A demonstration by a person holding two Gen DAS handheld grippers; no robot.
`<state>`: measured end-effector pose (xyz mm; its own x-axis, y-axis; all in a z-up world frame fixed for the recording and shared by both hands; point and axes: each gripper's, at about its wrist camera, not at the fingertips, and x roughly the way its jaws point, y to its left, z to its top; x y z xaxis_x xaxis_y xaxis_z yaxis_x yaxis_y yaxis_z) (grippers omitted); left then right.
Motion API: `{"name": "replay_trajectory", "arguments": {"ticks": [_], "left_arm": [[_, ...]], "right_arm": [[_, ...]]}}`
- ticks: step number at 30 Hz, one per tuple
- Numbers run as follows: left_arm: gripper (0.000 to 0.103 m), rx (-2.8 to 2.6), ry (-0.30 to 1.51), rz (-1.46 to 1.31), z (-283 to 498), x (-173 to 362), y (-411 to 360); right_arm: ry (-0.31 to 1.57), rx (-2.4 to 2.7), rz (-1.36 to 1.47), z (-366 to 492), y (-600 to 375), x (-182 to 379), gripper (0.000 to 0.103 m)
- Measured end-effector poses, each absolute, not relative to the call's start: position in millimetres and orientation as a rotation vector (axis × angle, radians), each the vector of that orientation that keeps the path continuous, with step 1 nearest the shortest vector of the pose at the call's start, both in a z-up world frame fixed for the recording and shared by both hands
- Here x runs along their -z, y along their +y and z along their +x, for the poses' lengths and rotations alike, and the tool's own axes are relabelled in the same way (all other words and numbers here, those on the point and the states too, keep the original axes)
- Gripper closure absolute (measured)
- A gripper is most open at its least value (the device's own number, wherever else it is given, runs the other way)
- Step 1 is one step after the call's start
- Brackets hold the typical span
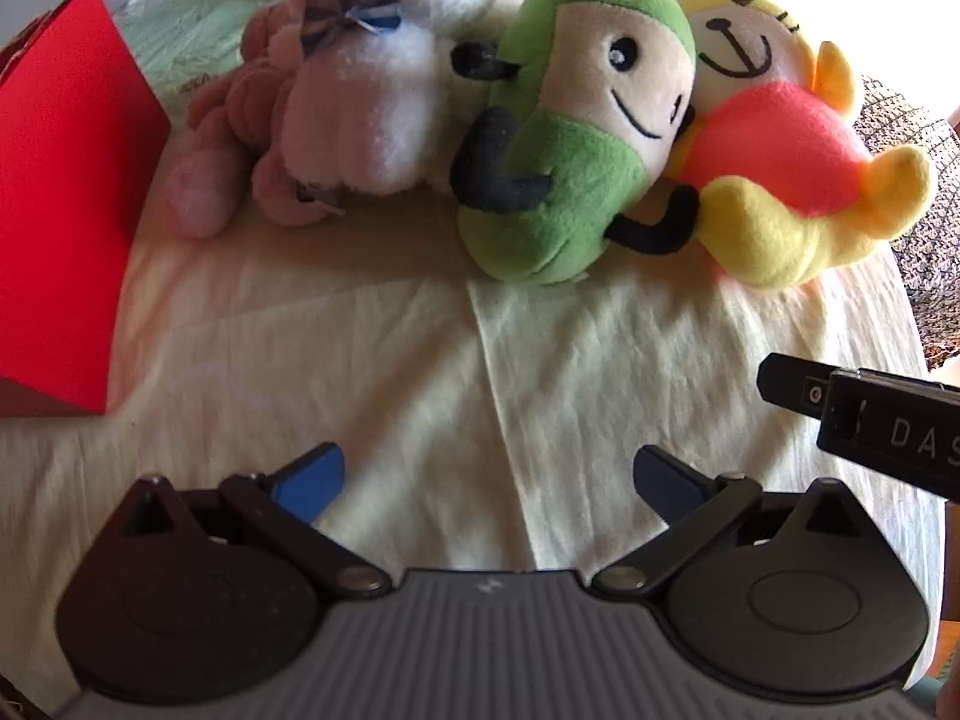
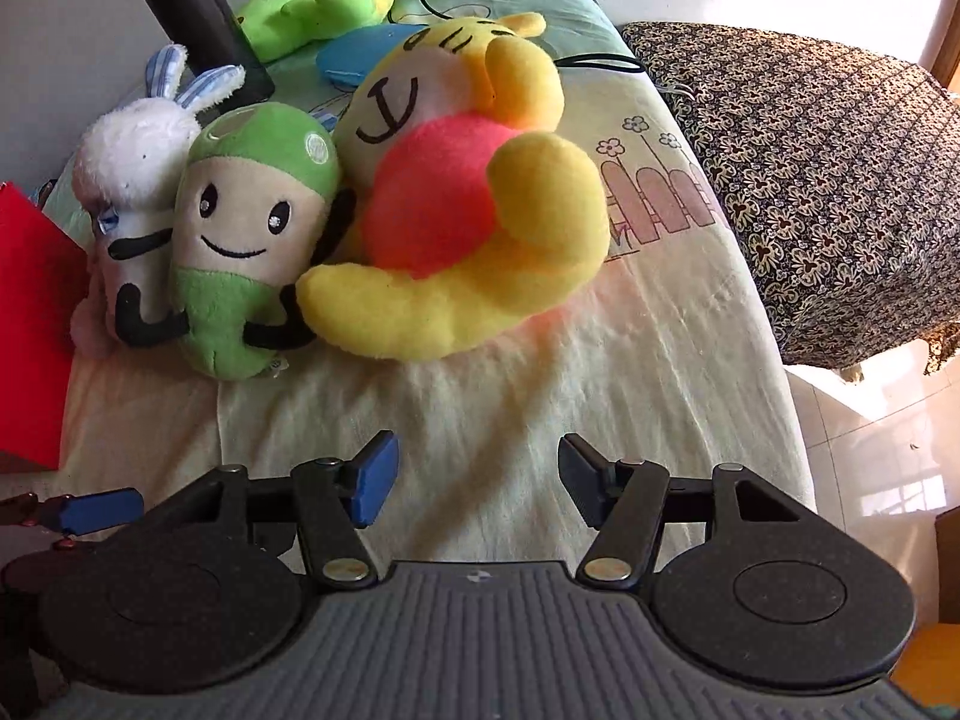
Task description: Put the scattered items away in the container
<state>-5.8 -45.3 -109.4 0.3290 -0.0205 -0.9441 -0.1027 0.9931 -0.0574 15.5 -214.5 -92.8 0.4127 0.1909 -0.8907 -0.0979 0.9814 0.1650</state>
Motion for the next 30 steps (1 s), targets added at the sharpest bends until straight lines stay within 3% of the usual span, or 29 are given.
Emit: {"name": "replay_trajectory", "arguments": {"ticks": [9,16,19,21,22,24,26,30], "left_arm": [[0.001,0.144,1.015,-0.088,-7.6,70.4,-65.2],[0.001,0.326,0.934,0.022,16.3,74.3,-115.1],[0.003,0.316,0.969,0.017,22.6,86.6,-126.0],[0.015,0.307,0.984,0.015,25.1,92.8,-128.8],[0.028,0.301,0.994,0.027,27.9,98.1,-129.1],[0.042,0.275,1.005,0.062,30.4,106.2,-130.9],[0.066,0.262,1.023,0.068,32.8,111.2,-127.6],[0.076,0.295,1.007,0.028,33.0,103.7,-116.1]], "right_arm": [[1.028,-0.131,0.291,23.1,-274.7,71.6,0.041],[0.939,-0.206,0.296,69.0,-283.6,61.1,0.025],[0.986,-0.267,0.261,87.3,-268.8,69.8,0.024],[1.014,-0.276,0.263,90.6,-266.5,78.9,0.028],[1.025,-0.286,0.286,90.8,-267.6,83.3,0.031],[1.04,-0.318,0.351,90.1,-271.5,88.9,0.045],[1.049,-0.336,0.391,89.1,-274.2,89.3,0.051],[1.047,-0.378,0.42,86.5,-280.1,79.6,0.062]]}}
